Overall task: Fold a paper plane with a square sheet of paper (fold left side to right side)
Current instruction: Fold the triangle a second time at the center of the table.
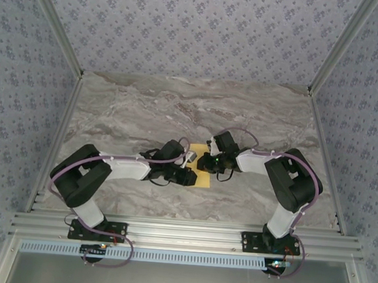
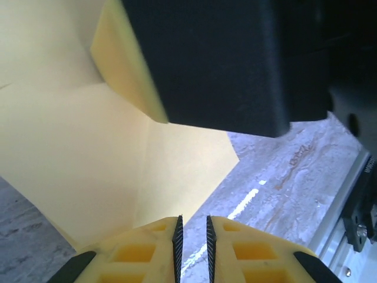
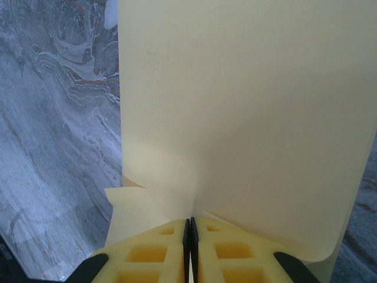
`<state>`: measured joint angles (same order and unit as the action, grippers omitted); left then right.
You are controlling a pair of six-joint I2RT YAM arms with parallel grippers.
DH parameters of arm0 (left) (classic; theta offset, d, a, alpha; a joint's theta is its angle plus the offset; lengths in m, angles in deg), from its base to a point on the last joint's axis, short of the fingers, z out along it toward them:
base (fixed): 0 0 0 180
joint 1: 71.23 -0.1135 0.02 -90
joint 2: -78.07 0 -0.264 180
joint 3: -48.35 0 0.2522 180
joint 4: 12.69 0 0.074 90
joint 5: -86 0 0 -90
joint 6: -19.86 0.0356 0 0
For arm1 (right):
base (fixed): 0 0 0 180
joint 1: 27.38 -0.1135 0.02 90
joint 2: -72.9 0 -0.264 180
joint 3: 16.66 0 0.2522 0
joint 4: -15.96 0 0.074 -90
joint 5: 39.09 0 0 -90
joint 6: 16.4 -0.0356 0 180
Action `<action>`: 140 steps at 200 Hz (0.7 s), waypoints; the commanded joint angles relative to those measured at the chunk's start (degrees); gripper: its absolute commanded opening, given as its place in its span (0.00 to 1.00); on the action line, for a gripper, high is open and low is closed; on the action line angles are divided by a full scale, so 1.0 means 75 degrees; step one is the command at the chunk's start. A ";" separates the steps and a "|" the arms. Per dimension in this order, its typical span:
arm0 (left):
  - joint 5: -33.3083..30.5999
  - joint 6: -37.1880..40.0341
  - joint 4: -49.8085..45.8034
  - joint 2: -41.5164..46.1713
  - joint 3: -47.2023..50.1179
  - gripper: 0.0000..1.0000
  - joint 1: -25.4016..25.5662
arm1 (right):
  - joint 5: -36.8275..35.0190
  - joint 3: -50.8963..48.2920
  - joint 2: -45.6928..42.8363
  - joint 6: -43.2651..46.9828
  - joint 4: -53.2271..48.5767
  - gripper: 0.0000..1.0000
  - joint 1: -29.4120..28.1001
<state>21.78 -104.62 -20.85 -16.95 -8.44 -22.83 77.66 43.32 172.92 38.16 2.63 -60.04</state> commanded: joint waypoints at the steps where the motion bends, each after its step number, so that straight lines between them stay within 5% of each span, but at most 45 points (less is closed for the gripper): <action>1: -0.0190 0.0212 -0.0173 -0.0122 -0.0397 0.20 0.0020 | -0.0343 -0.0031 0.0292 0.0178 -0.0712 0.11 -0.0063; 140: -0.0637 0.0217 -0.0316 -0.0375 -0.0114 0.18 0.0022 | -0.0460 0.0040 0.0310 0.0296 -0.0912 0.11 -0.0078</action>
<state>18.24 -103.81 -21.98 -19.56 -9.88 -22.83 77.24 43.76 172.97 38.79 1.80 -60.15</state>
